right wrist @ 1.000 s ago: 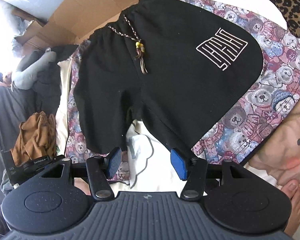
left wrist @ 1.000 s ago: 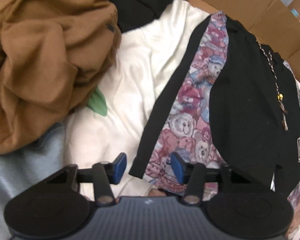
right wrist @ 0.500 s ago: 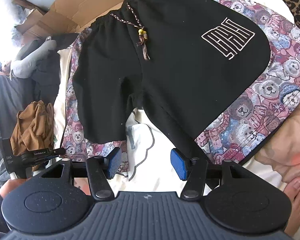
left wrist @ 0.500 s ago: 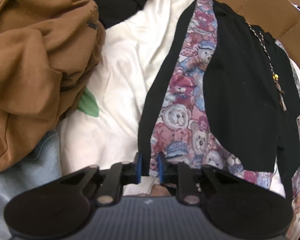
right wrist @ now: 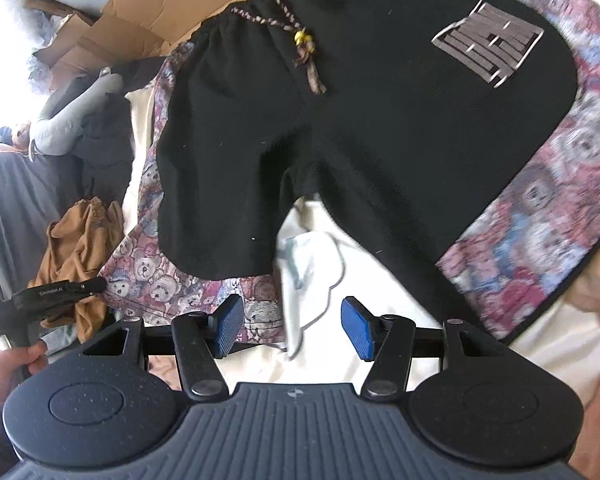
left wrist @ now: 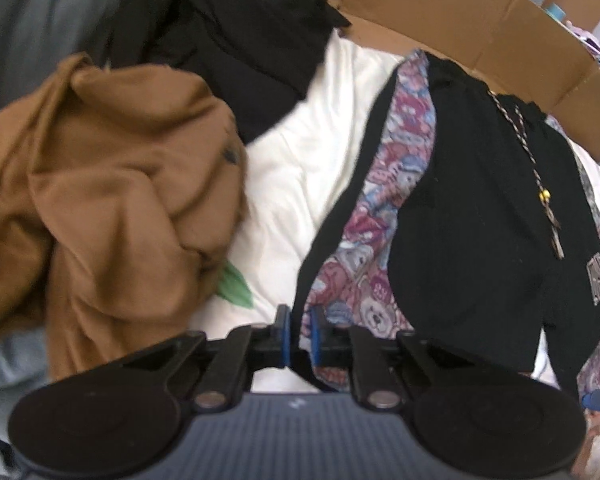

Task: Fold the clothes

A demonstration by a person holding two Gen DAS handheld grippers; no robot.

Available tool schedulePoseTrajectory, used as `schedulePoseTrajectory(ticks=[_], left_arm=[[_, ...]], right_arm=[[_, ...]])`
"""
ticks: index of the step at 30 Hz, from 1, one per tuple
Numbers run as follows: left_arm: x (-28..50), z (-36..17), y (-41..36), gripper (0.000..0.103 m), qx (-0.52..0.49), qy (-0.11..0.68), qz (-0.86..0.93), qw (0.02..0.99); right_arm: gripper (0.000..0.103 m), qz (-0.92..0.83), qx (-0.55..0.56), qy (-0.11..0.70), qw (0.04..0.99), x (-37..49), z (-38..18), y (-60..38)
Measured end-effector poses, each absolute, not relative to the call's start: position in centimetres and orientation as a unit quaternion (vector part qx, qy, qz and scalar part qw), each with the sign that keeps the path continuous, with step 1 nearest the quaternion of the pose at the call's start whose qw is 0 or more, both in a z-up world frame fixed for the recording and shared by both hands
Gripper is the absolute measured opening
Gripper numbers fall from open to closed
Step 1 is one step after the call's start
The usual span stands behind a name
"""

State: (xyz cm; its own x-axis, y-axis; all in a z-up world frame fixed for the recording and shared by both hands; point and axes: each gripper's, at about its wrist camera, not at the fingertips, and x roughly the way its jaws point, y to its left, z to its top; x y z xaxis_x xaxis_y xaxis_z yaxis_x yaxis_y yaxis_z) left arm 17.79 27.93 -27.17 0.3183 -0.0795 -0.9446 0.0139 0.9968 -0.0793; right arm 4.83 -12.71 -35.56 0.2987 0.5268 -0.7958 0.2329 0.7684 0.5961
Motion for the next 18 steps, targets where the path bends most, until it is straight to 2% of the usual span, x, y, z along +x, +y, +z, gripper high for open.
schedulePoseTrajectory(ticks=[4,9,18], left_arm=[[18.8,-26.0,29.1,0.010,-0.023,0.573,-0.019,0.819],[20.3,-24.6,30.2,0.009,-0.016,0.565,-0.024,0.824],[21.6,-24.0,29.5,0.007,0.004,0.564,-0.035,0.825]], right_arm=[[0.060,0.107,0.346,0.588,0.724,4.8,-37.3,-11.5],[0.052,0.111,0.368,0.599,0.702,4.6,-39.8,-10.3],[0.051,0.137,0.407,0.604,0.672,5.8,-42.9,-7.6]])
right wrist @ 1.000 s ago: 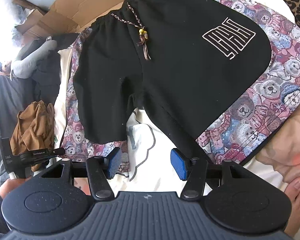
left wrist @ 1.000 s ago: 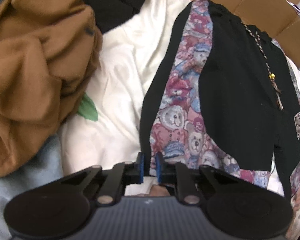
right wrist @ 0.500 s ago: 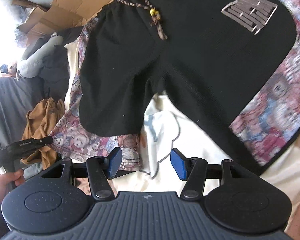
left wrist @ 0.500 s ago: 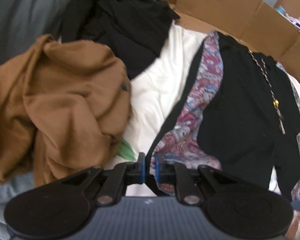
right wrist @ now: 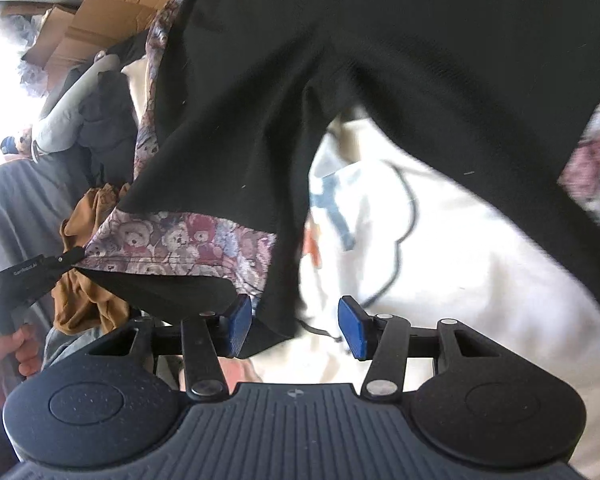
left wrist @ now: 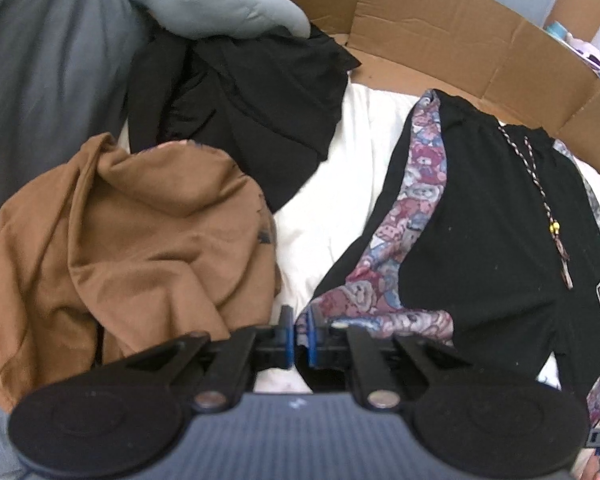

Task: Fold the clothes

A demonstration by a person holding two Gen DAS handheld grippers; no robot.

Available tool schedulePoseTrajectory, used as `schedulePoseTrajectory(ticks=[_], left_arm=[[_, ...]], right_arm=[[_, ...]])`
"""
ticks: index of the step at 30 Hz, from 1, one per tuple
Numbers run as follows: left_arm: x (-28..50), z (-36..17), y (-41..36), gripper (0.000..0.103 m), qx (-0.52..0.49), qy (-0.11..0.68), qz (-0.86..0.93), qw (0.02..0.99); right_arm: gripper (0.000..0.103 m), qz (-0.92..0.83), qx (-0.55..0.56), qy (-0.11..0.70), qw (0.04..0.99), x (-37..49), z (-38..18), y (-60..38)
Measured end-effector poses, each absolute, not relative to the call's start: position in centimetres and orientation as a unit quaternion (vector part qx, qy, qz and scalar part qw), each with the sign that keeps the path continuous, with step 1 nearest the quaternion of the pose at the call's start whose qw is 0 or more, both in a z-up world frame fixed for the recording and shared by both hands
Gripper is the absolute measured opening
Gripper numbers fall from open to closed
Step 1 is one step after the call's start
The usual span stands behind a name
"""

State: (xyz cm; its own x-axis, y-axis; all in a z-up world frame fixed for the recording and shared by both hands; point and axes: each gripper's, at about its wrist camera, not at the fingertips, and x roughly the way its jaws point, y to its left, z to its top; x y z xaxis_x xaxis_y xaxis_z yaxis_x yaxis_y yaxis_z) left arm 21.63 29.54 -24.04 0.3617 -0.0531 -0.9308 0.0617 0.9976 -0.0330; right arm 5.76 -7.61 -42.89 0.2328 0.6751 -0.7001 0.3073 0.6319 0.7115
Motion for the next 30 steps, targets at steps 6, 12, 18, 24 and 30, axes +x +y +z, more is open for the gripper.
schedulePoseTrajectory(ticks=[6,12,18,24,30], left_arm=[[21.8,-24.1,29.1,0.007,0.011,0.570,-0.037,0.821],[21.1,-24.0,28.7,0.007,0.014,0.575,-0.034,0.817],[20.2,-23.2,28.4,0.007,-0.001,0.575,-0.036,0.818],[18.9,-21.6,27.4,0.007,-0.019,0.566,-0.046,0.823],[17.9,-20.3,27.0,0.006,-0.047,0.558,-0.048,0.827]], right_arm=[[0.050,0.147,0.426,0.616,0.646,6.5,-45.1,-5.7],[0.016,0.139,0.453,0.619,0.626,6.6,-46.7,-4.5],[0.001,0.152,0.418,0.626,0.641,7.1,-45.1,-4.1],[0.001,0.151,0.401,0.615,0.662,6.8,-41.5,-6.6],[0.001,0.158,0.391,0.594,0.685,6.6,-37.6,-9.5]])
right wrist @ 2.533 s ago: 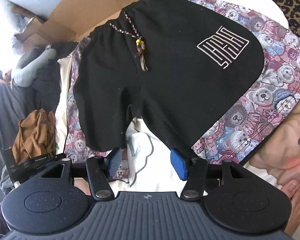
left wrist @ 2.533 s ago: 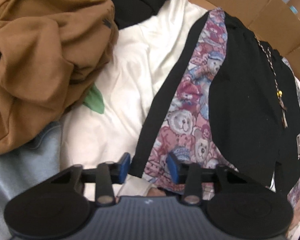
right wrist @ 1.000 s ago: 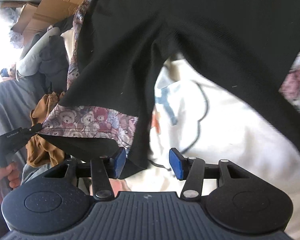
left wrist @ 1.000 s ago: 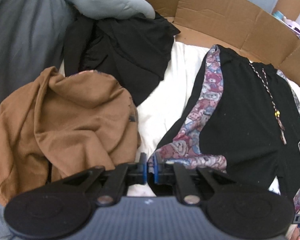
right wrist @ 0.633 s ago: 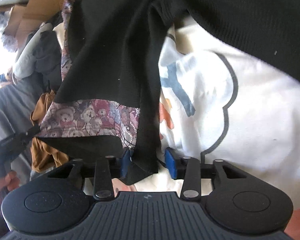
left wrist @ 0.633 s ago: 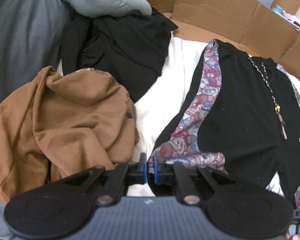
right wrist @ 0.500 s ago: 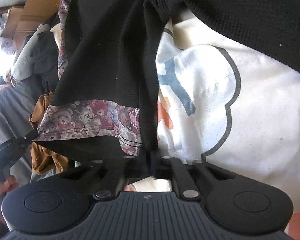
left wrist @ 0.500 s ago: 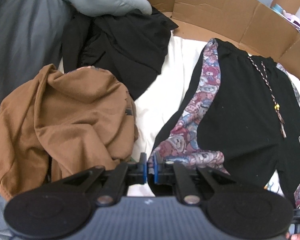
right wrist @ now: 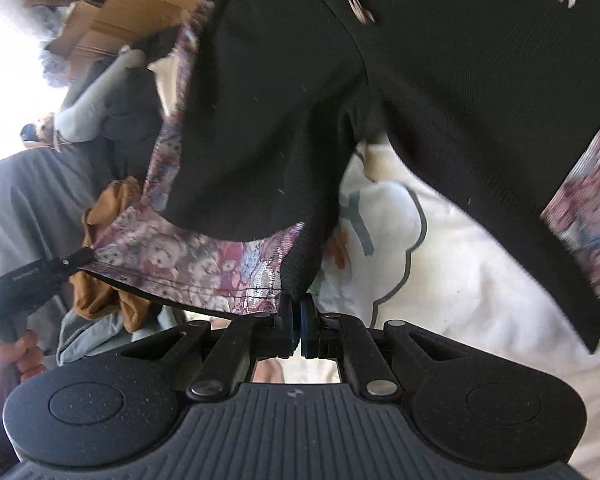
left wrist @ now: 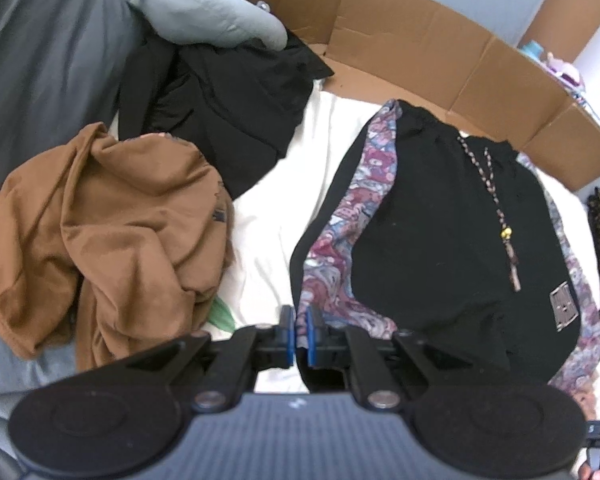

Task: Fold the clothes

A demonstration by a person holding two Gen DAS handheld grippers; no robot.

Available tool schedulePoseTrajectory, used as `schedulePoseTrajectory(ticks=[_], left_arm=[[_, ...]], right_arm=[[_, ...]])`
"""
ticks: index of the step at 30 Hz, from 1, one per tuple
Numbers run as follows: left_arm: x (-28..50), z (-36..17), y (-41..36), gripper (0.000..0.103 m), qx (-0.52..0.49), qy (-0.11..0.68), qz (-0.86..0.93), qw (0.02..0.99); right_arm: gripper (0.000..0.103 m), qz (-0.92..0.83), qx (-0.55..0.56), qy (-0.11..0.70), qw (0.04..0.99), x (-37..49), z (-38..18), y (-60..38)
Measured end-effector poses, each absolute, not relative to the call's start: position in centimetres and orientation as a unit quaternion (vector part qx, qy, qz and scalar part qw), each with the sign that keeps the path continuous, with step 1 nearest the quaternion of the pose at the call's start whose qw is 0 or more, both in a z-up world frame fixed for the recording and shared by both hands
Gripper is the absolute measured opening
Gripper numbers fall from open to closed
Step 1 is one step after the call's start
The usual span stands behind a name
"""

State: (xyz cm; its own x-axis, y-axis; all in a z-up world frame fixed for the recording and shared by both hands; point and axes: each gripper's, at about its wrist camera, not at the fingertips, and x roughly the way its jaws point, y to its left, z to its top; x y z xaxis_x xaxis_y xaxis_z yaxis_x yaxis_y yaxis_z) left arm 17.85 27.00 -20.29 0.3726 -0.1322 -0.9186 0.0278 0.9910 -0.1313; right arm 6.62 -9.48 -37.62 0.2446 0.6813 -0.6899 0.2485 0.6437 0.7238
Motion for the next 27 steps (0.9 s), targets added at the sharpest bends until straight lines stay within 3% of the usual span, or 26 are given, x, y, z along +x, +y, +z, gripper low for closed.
schedulePoseTrajectory(ticks=[11,27], left_arm=[[16.8,-20.3,28.3,0.006,-0.078,0.553,-0.037,0.829],[15.8,-30.1,31.3,0.006,-0.068,0.608,0.004,0.791]], right_arm=[[0.000,0.174,0.365,0.570,0.715,6.8,-32.5,-11.7],[0.004,0.144,0.343,0.637,0.675,4.4,-40.1,-8.5]])
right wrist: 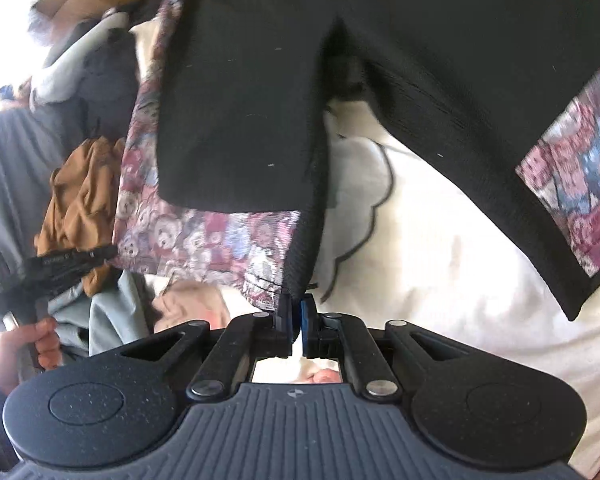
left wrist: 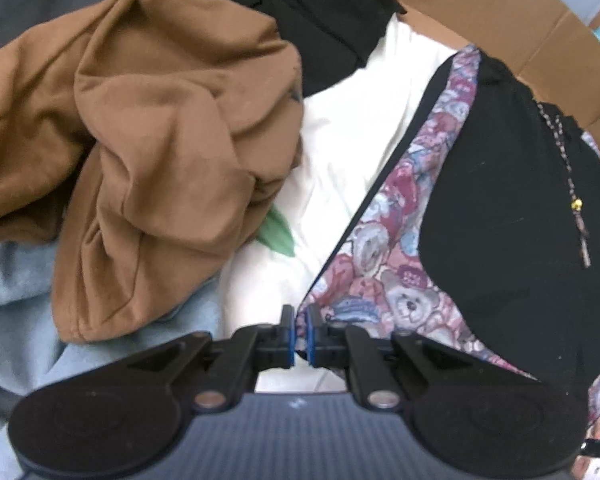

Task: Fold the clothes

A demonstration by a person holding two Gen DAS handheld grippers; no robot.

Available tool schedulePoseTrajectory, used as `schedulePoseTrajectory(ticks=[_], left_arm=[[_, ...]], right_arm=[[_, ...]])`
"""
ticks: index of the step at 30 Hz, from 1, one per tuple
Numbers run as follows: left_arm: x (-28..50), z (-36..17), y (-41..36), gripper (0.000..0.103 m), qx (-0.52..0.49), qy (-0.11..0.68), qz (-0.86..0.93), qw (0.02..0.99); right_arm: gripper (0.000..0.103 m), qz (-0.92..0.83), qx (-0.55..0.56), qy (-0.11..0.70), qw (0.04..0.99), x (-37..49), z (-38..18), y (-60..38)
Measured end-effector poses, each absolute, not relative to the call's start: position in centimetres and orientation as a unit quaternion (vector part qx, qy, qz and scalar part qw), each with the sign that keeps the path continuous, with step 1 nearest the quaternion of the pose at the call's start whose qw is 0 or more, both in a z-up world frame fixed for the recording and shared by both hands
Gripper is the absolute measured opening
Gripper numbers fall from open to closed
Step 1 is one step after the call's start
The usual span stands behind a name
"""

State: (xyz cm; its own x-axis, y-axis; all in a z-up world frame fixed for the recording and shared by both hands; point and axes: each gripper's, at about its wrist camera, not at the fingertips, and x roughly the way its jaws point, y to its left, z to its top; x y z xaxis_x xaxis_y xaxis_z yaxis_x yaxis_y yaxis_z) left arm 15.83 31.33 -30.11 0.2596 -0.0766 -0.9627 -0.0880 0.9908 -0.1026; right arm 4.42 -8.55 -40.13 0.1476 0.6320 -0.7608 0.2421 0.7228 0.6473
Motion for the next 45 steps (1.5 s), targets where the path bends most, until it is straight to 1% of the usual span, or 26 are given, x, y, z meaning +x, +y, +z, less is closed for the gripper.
schedulePoseTrajectory(ticks=[1,3,5,7,12,15,16,17,18,24,33,34,36,37,42,44,45], left_arm=[[15.8,-30.2,31.4,0.006,-0.069,0.609,0.005,0.790],[15.9,-30.3,31.6,0.006,-0.068,0.610,0.004,0.790],[15.9,-30.4,31.7,0.006,-0.065,0.611,0.001,0.789],[15.8,-30.4,31.8,0.006,-0.063,0.612,-0.001,0.788],[15.9,-30.3,31.8,0.006,-0.061,0.614,-0.004,0.787],[15.9,-30.4,31.9,0.006,-0.061,0.614,-0.006,0.787],[15.9,-30.4,31.9,0.006,-0.061,0.615,-0.006,0.786],[15.9,-30.4,31.9,0.006,-0.062,0.615,-0.007,0.786],[15.9,-30.3,32.0,0.006,-0.063,0.615,-0.008,0.786],[15.9,-29.6,32.1,0.006,-0.054,0.619,-0.007,0.784],[16.1,-31.1,32.0,0.005,-0.025,0.628,0.003,0.778],[16.2,-31.4,32.0,0.005,-0.019,0.630,0.007,0.776],[16.5,-32.0,32.1,0.000,-0.010,0.634,0.019,0.773],[16.6,-32.1,32.3,0.000,-0.005,0.633,0.028,0.774],[17.0,-32.5,33.8,0.000,-0.050,0.631,0.039,0.773],[17.1,-32.3,33.6,0.003,-0.064,0.626,0.030,0.777],[17.1,-32.1,33.4,0.008,-0.072,0.623,0.025,0.778]], right_arm=[[0.006,0.139,0.356,0.635,0.671,4.3,-40.4,-8.8],[0.014,0.128,0.379,0.630,0.666,4.1,-40.8,-9.3],[0.034,0.114,0.398,0.621,0.665,4.1,-41.1,-9.7],[0.038,0.101,0.419,0.616,0.659,4.4,-41.6,-9.9],[0.039,0.086,0.448,0.622,0.636,5.3,-43.9,-9.9],[0.038,0.090,0.461,0.624,0.624,5.6,-44.8,-9.2],[0.032,0.091,0.465,0.624,0.622,5.6,-45.0,-9.0],[0.010,0.094,0.467,0.626,0.617,5.6,-45.2,-8.9],[0.000,0.097,0.470,0.628,0.612,5.6,-45.3,-8.8],[0.000,0.115,0.462,0.646,0.597,5.3,-45.2,-8.7],[0.000,0.113,0.424,0.666,0.604,4.9,-45.6,-8.4],[0.000,0.112,0.420,0.667,0.605,4.9,-45.7,-8.3],[0.000,0.112,0.418,0.667,0.607,4.8,-45.9,-8.1],[0.000,0.112,0.417,0.667,0.607,4.8,-46.0,-8.1],[0.000,0.104,0.436,0.669,0.593,4.5,-46.2,-8.2],[0.003,0.103,0.440,0.671,0.588,4.4,-46.2,-8.1],[0.003,0.102,0.440,0.670,0.589,4.3,-46.2,-8.1]])
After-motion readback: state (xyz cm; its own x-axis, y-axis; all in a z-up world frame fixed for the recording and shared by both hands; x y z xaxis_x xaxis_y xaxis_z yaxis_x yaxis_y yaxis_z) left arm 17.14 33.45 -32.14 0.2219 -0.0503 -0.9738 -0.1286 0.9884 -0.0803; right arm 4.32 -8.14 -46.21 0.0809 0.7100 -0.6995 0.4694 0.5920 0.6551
